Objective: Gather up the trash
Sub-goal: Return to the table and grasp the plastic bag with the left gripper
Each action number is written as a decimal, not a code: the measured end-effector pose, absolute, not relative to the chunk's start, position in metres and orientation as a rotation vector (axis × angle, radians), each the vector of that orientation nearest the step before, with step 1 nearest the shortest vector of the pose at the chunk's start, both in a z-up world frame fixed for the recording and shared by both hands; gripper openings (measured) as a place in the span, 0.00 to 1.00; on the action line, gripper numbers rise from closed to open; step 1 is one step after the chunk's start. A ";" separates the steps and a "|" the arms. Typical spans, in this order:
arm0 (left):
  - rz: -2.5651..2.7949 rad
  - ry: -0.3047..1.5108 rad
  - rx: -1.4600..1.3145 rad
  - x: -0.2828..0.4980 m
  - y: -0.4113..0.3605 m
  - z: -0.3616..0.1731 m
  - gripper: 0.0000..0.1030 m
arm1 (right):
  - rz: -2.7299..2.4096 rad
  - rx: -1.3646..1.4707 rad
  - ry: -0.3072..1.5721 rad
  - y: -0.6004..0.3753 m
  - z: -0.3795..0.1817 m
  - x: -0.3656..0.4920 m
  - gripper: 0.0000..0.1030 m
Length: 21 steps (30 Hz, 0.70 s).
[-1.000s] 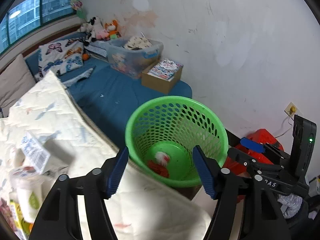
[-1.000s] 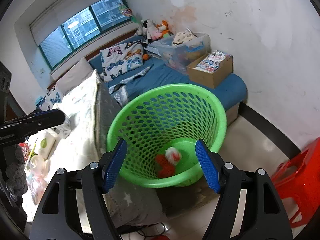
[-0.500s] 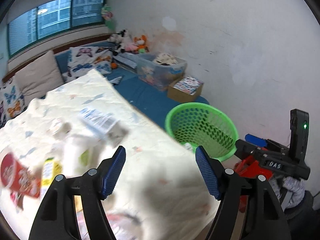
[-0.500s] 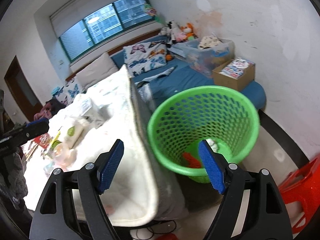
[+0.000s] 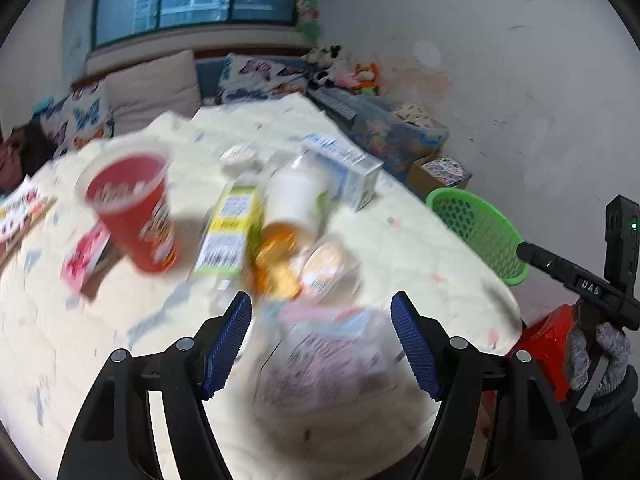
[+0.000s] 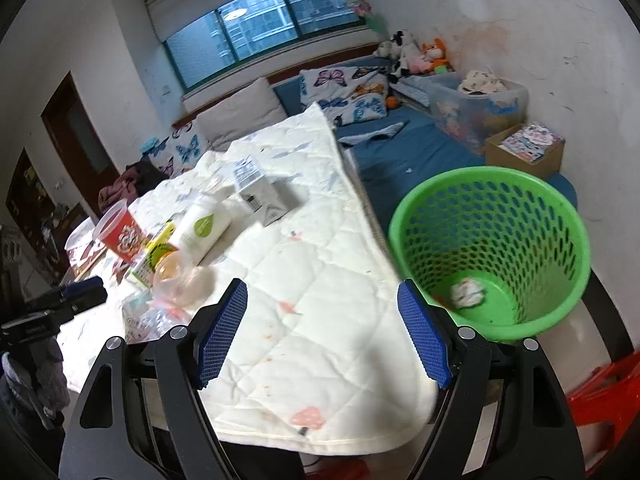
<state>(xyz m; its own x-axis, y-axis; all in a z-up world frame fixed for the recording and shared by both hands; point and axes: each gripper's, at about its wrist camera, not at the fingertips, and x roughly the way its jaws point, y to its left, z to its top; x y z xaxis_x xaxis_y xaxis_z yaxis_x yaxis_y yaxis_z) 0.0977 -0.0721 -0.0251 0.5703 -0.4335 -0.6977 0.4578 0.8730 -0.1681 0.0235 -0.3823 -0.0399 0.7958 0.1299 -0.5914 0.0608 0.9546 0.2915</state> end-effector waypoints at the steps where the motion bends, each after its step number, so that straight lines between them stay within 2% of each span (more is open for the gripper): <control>1: -0.511 0.821 0.028 0.097 -0.067 -0.031 0.68 | 0.046 0.301 0.657 -0.378 -0.041 0.024 0.75; 8: -0.485 0.876 0.002 0.102 -0.049 -0.058 0.67 | 0.088 0.265 0.687 -0.354 -0.046 0.028 0.75; 18: -0.506 0.899 0.021 0.114 -0.054 -0.080 0.51 | 0.125 0.254 0.717 -0.337 -0.053 0.035 0.75; 21: -0.517 0.902 0.026 0.115 -0.055 -0.085 0.43 | 0.142 0.244 0.720 -0.329 -0.053 0.038 0.75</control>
<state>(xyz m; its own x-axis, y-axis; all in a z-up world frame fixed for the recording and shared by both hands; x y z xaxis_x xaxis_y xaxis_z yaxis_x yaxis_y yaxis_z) 0.1148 -0.0546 -0.0847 0.5070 -0.4176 -0.7540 0.4393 0.8778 -0.1908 0.0381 -0.3290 -0.0530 0.7436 0.2116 -0.6342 -0.0443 0.9621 0.2692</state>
